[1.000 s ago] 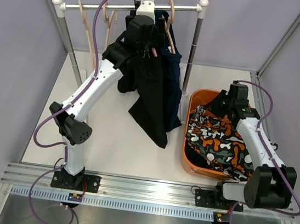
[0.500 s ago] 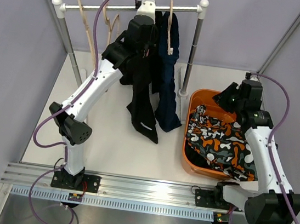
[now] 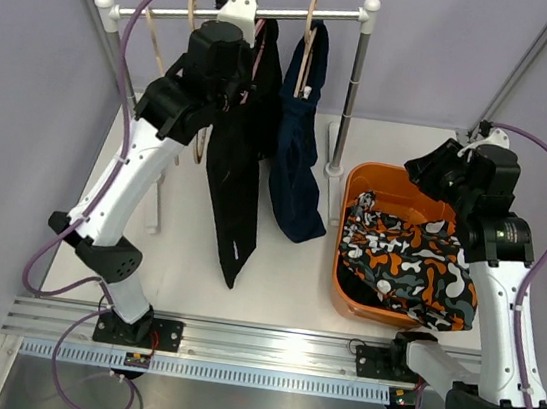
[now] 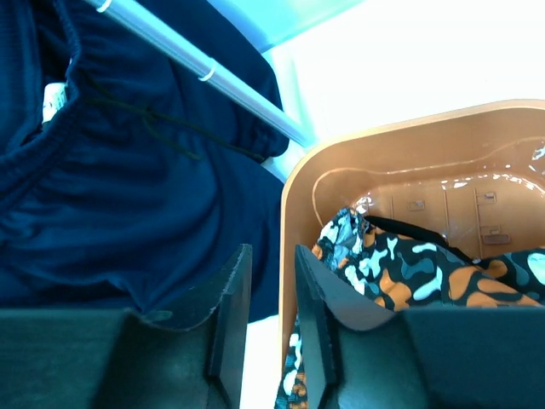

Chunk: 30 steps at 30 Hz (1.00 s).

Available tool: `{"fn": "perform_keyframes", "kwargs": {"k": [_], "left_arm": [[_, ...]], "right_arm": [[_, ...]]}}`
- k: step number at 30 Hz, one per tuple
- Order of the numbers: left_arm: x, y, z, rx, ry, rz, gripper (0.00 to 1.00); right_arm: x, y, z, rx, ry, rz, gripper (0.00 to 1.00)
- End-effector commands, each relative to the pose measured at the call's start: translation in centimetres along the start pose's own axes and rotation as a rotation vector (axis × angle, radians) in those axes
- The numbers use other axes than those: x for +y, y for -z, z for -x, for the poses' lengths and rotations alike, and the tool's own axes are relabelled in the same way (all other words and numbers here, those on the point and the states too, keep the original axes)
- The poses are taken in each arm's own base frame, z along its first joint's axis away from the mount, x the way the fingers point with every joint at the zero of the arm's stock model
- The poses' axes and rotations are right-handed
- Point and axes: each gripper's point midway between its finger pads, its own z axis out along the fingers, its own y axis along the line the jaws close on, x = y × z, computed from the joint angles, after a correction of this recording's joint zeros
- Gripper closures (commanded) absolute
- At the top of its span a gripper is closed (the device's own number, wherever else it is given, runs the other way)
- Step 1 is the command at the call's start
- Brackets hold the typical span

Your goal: Remove the shorts from the hanger

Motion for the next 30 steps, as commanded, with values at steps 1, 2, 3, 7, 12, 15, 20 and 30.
{"fn": "perform_keyframes", "kwargs": {"k": [1, 2, 3, 7, 12, 15, 20, 30], "left_arm": [[1.0, 5.0, 3.0, -0.07, 0.022, -0.073, 1.0], [1.4, 6.1, 2.4, -0.053, 0.012, -0.082, 1.0], [1.4, 6.7, 2.1, -0.043, 0.005, -0.089, 1.0], [1.3, 10.3, 0.6, -0.01, -0.021, -0.152, 1.0], [1.0, 14.7, -2.1, 0.039, -0.049, -0.256, 1.0], [1.2, 17.1, -3.8, 0.062, -0.051, -0.32, 1.0], [2.1, 20.5, -6.1, 0.099, -0.044, -0.391, 1.0], [3.2, 23.5, -8.2, 0.107, -0.012, -0.457, 1.0]], "right_arm": [[2.1, 2.6, 0.9, -0.015, 0.05, 0.083, 0.63], [2.8, 3.3, 0.7, -0.014, 0.07, 0.102, 0.62], [3.5, 3.9, 0.8, -0.02, 0.082, 0.116, 0.61], [7.8, 5.7, -0.3, -0.007, 0.151, 0.199, 0.6], [13.1, 6.8, -1.7, 0.012, 0.212, 0.285, 0.6], [16.9, 7.2, -3.5, 0.042, 0.257, 0.346, 0.59], [23.9, 7.0, -7.8, 0.098, 0.364, 0.412, 0.54], [29.2, 2.3, -11.9, 0.129, 0.434, 0.387, 0.39]]}}
